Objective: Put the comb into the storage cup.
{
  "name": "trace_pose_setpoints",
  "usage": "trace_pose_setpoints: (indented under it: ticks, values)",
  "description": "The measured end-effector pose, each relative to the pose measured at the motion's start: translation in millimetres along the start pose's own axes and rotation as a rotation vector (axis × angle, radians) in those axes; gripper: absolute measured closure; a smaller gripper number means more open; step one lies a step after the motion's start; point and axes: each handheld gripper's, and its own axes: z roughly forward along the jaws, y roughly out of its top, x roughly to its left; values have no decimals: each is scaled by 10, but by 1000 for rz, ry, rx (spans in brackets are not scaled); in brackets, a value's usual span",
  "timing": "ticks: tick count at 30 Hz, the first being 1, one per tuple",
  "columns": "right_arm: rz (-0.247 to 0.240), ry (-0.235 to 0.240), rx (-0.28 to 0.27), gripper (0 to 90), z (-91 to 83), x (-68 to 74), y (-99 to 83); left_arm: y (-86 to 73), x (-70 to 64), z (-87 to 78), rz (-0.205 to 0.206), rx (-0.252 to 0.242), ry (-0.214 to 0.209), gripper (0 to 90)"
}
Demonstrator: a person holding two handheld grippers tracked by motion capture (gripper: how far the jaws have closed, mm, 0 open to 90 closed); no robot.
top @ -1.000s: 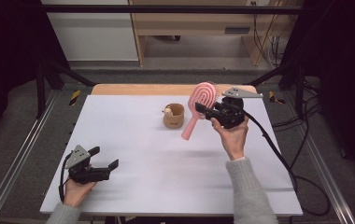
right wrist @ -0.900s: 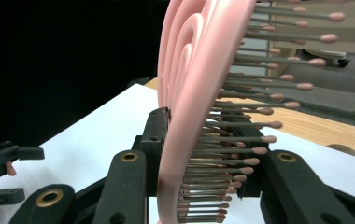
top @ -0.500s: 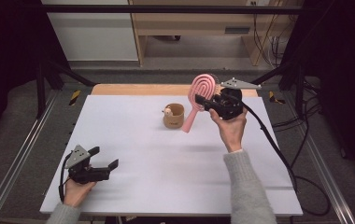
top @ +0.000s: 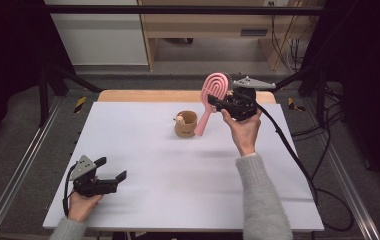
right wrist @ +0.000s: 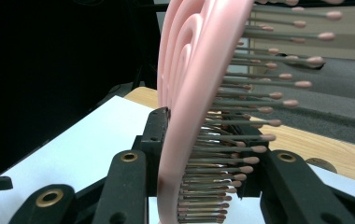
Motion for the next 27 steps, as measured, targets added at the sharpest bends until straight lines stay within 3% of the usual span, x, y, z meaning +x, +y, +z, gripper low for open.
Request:
trace_pose_setpoints:
  ticks: [27]
  values:
    - [22,-42,-12,636,197,-77,176,-1,9,-1,-2,1,0,35]
